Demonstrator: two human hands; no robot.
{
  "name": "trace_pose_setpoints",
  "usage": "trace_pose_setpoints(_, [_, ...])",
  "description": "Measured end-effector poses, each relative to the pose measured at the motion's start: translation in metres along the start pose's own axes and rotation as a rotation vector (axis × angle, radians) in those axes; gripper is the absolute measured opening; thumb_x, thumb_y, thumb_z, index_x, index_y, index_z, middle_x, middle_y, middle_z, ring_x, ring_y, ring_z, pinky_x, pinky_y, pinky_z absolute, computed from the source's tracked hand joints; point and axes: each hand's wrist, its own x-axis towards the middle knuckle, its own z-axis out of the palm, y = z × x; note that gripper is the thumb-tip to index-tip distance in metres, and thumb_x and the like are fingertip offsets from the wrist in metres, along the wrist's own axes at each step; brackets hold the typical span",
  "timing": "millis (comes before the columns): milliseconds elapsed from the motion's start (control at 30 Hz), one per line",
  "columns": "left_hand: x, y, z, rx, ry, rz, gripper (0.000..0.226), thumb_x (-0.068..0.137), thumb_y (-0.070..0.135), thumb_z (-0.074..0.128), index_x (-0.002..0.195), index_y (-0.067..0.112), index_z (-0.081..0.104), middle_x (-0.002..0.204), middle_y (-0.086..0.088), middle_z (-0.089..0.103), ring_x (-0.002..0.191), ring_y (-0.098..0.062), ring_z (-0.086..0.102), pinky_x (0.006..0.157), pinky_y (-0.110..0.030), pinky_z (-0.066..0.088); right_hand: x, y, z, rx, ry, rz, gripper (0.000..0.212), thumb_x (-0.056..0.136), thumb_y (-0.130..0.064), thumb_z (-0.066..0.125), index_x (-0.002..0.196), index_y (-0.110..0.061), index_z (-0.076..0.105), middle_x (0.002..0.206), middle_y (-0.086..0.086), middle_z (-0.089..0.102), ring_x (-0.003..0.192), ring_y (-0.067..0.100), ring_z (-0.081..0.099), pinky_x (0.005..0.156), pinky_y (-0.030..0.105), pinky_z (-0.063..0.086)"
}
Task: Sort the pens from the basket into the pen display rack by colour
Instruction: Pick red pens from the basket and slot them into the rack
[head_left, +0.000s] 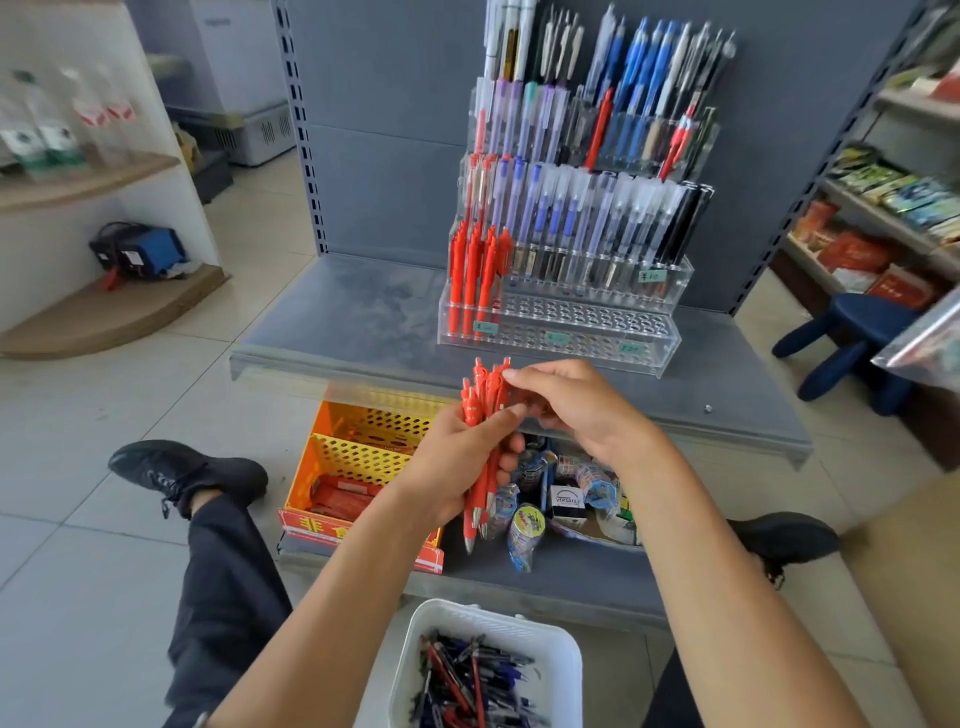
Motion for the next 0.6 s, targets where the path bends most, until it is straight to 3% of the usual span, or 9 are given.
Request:
trace_pose_setpoints(100, [-0.002,0.001,0.003,-0.030,-0.021,-0.023,0.023,0.102,0.017,0.058,0.116,-0.002,0.061,0.065,-0.004,0.061,0.053,-0.014,0.057,0.050,-0.023,0.051,-0.001,0.001,0.002,0.045,0.008,-0.027,0.020,0.095,-0.032,0.065,0.082,-0.020,0.075,0.070,-0.007,0.068,0.067,0.005,0.058,0.068,0.026,0.043])
trace_pose_setpoints(200, [-0.002,0.005,0.005,-0.088,-0.028,-0.020,0.020,0.103,0.019,0.056,0.109,0.002,0.063,0.066,-0.008,0.063,0.055,-0.016,0.060,0.052,-0.024,0.054,-0.001,-0.001,0.006,0.100,0.038,-0.052,0.025,0.097,-0.031,0.063,0.080,-0.015,0.073,0.068,-0.004,0.067,0.061,0.006,0.060,0.064,0.024,0.048])
trace_pose_setpoints(267, [0.001,0.006,0.006,-0.126,-0.008,-0.019,0.021,0.104,0.022,0.054,0.107,0.002,0.061,0.067,-0.009,0.063,0.055,-0.017,0.062,0.052,-0.024,0.055,0.002,-0.002,0.008,0.074,0.060,-0.083,0.031,0.097,-0.034,0.062,0.081,-0.010,0.074,0.068,-0.001,0.068,0.062,0.007,0.062,0.071,0.030,0.053])
trace_pose_setpoints(400, [0.008,0.007,0.004,-0.158,0.037,-0.009,0.029,0.104,0.030,0.053,0.107,0.003,0.062,0.069,-0.011,0.067,0.058,-0.018,0.065,0.056,-0.026,0.058,0.014,-0.007,0.010,0.087,0.143,-0.130,0.035,0.099,-0.028,0.056,0.090,0.001,0.073,0.068,0.001,0.068,0.062,0.010,0.062,0.066,0.023,0.044])
trace_pose_setpoints(500, [0.013,0.005,-0.003,-0.177,0.080,-0.001,0.030,0.103,0.032,0.054,0.100,0.005,0.065,0.072,-0.011,0.068,0.059,-0.018,0.064,0.058,-0.026,0.059,0.020,-0.011,0.008,0.080,0.162,-0.156,0.029,0.100,-0.030,0.058,0.087,-0.010,0.073,0.072,-0.003,0.071,0.067,0.007,0.065,0.065,0.020,0.043])
trace_pose_setpoints(600, [0.018,0.004,-0.009,-0.186,0.101,0.018,0.028,0.103,0.031,0.054,0.105,0.006,0.066,0.072,-0.011,0.067,0.058,-0.018,0.062,0.057,-0.025,0.058,0.024,-0.009,0.005,0.007,0.038,-0.195,0.008,0.095,-0.021,0.069,0.096,-0.015,0.074,0.083,-0.002,0.076,0.075,0.006,0.071,0.068,0.016,0.051])
